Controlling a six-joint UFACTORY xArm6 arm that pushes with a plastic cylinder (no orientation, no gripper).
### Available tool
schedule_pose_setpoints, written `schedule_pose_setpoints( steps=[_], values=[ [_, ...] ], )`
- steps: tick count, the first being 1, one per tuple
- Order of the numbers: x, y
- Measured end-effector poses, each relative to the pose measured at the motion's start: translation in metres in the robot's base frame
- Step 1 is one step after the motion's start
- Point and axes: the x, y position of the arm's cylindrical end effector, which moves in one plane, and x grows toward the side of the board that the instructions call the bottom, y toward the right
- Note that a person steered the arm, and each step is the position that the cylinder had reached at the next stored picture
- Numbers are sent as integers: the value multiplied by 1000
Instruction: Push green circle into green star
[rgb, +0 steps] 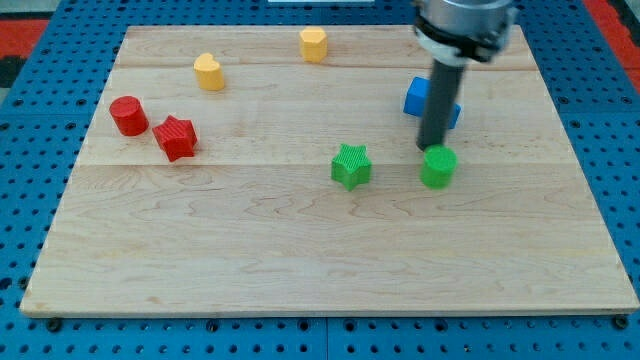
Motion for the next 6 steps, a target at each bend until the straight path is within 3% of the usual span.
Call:
schedule_pose_setpoints(
  steps=[1, 2, 3, 4, 5, 6],
  values=[
    [20, -1],
    [35, 56],
    [72, 48],
    [38, -21],
    [47, -30],
    [14, -15]
  ],
)
